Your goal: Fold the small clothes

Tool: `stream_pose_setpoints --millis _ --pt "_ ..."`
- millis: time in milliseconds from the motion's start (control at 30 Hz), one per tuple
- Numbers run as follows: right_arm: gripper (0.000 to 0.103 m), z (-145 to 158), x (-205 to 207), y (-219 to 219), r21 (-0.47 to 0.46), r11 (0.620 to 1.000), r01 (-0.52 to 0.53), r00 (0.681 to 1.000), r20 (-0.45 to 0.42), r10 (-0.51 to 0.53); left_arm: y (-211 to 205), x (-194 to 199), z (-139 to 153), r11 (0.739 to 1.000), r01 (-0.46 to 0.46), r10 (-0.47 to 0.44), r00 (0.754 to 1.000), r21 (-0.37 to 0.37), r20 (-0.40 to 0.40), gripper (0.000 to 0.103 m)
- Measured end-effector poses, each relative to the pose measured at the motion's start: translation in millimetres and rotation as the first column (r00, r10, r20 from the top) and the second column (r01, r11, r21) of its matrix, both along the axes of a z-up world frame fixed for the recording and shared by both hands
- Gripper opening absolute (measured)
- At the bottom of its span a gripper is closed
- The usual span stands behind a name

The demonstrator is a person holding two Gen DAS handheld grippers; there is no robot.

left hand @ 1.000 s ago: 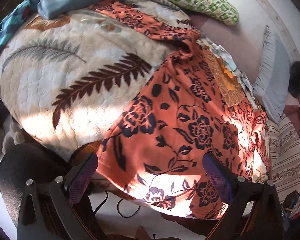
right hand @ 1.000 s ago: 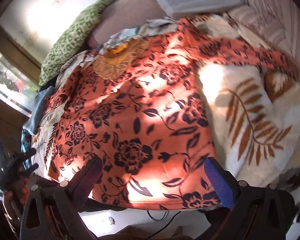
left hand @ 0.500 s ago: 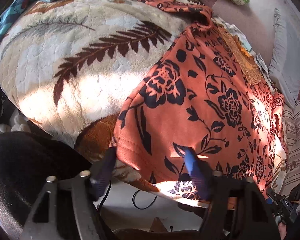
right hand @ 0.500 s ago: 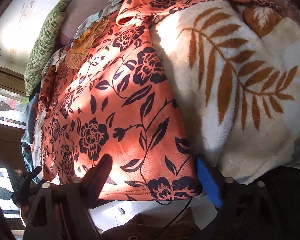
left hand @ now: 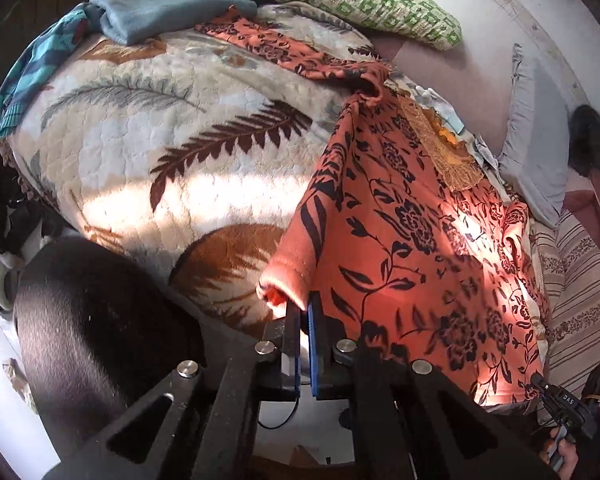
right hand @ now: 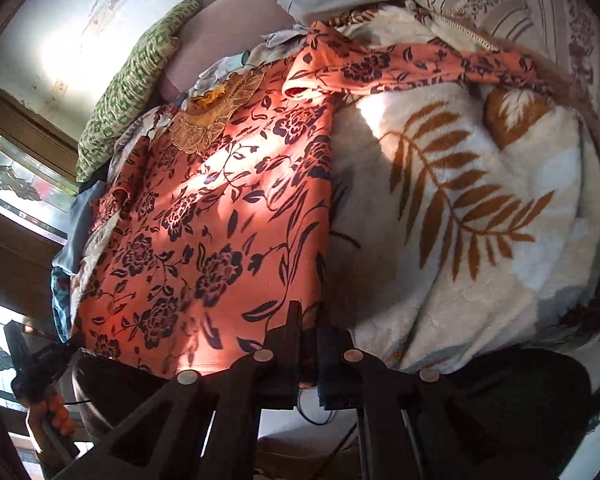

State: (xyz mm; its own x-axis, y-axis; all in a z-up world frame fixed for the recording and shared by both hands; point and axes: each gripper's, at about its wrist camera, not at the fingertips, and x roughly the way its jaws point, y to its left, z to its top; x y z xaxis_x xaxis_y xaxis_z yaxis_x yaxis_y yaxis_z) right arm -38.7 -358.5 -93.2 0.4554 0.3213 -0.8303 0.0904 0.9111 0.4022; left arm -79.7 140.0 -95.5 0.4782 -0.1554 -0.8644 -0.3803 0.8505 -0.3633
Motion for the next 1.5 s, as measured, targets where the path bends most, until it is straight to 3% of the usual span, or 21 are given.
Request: stream_pose_setpoints --millis 100,167,200,233,267,300,333,367,400,467,600,700,800,900,1000,1067,1167,1233,1333,1433,1500 --pt "0.006 -14.8 1.7 -5.9 -0.042 0.999 0.009 0.998 -0.065 -0.012 -0.7 4.1 -45.5 1.0 -0.013 0.009 0.985 -0.02 -0.17 0.002" --pt "0.011 -33.5 2.3 -13.8 -0.031 0.998 0.055 0.991 -0.122 -0.058 3.1 4.8 -51.4 0.999 -0.032 0.028 0.979 -0.017 -0.2 0.002" --pt "0.011 -40.6 4.0 -15.9 -0.024 0.997 0.072 0.985 -0.154 -0.075 3.1 4.7 -42.8 0.999 -0.032 0.033 0.985 0.006 -0.169 0.005" --pt "0.011 -43.0 5.1 -17.3 -0.006 0.997 0.078 0.984 -0.16 -0.078 2.1 5.2 -30.2 0.999 -0.028 0.033 0.991 0.043 -0.127 0.019" --pt "0.018 -40.0 4.0 -18.9 0.013 0.996 0.089 0.987 -0.137 -0.086 0.6 6.1 -15.3 0.996 -0.028 0.035 0.996 0.086 -0.08 0.031" --pt "0.026 -35.8 3.8 -21.2 0.023 0.995 0.097 0.989 -0.112 -0.094 -0.9 6.6 1.2 0.992 -0.038 0.042 0.999 0.123 -0.024 0.058" --pt "0.052 -29.1 4.6 -25.1 0.027 0.994 0.109 0.99 -0.093 -0.106 -3.8 7.6 15.9 0.987 -0.054 0.048 0.998 0.153 0.044 0.076" --pt "0.082 -20.0 5.9 -31.2 0.044 0.991 0.13 0.99 -0.06 -0.127 -8.3 9.8 29.7 0.982 -0.062 0.042 0.992 0.178 0.115 0.078" --pt "0.085 -9.7 6.1 -40.5 0.07 0.985 0.157 0.988 -0.015 -0.156 -14.9 16.2 41.1 0.978 -0.05 0.016 0.985 0.2 0.17 0.079" --pt "0.084 6.8 11.6 -66.3 0.143 0.963 0.228 0.971 0.046 -0.236 -31.4 38.2 52.4 0.972 0.021 -0.071 0.977 0.236 0.203 0.079" --pt "0.084 8.7 40.2 -137.7 0.355 0.843 0.405 0.887 0.071 -0.456 -68.5 74.7 41.7 0.964 0.125 -0.173 0.966 0.235 0.193 0.079" --pt "0.084 -19.9 76.9 -181.8 0.525 0.698 0.488 0.826 -0.02 -0.563 -95.7 100.0 27.7 0.953 0.203 -0.246 0.952 0.223 0.182 0.079" --pt "0.084 -52.6 111.6 -202.7 0.606 0.567 0.558 0.772 -0.128 -0.623 -119.6 118.3 18.0 0.935 0.25 -0.296 0.941 0.253 0.166 0.079" --pt "0.081 -70.9 134.8 -213.0 0.607 0.505 0.613 0.72 -0.166 -0.674 -128.0 131.7 9.6 0.921 0.272 -0.324 0.933 0.279 0.16 0.079" --pt "0.071 -78.3 148.4 -227.5 0.584 0.465 0.665 0.661 -0.17 -0.731 -124.3 139.4 -4.9 0.918 0.284 -0.329 0.935 0.277 0.131 0.079" --pt "0.034 -75.3 159.0 -232.3 0.514 0.494 0.701 0.645 -0.161 -0.747 -117.4 141.2 -16.6 0.925 0.282 -0.318 0.941 0.254 0.114 0.079" --pt "0.016 -60.4 176.1 -231.0 0.395 0.576 0.716 0.657 -0.101 -0.747 -103.7 141.8 -26.9 0.943 0.261 -0.289 0.95 0.209 0.117 0.079" --pt "0.014 -34.2 192.4 -220.2 0.308 0.649 0.696 0.686 -0.016 -0.728 -94.7 142.3 -27.8 0.948 0.252 -0.281 0.95 0.194 0.136 0.079" --pt "0.014 33.5 216.3 -174.0 0.225 0.781 0.582 0.769 0.159 -0.619 -79.2 141.1 -25.1 0.957 0.218 -0.252 0.951 0.19 0.178 0.079" --pt "0.014 102.9 244.1 -87.7 0.153 0.905 0.398 0.845 0.324 -0.426 -61.4 139.2 -26.4 0.972 0.189 -0.213 0.958 0.138 0.192 0.079" --pt "0.014 135.6 257.0 -18.0 0.114 0.958 0.264 0.869 0.403 -0.288 -48.7 136.5 -27.6 0.981 0.154 -0.176 0.964 0.121 0.197 0.079"
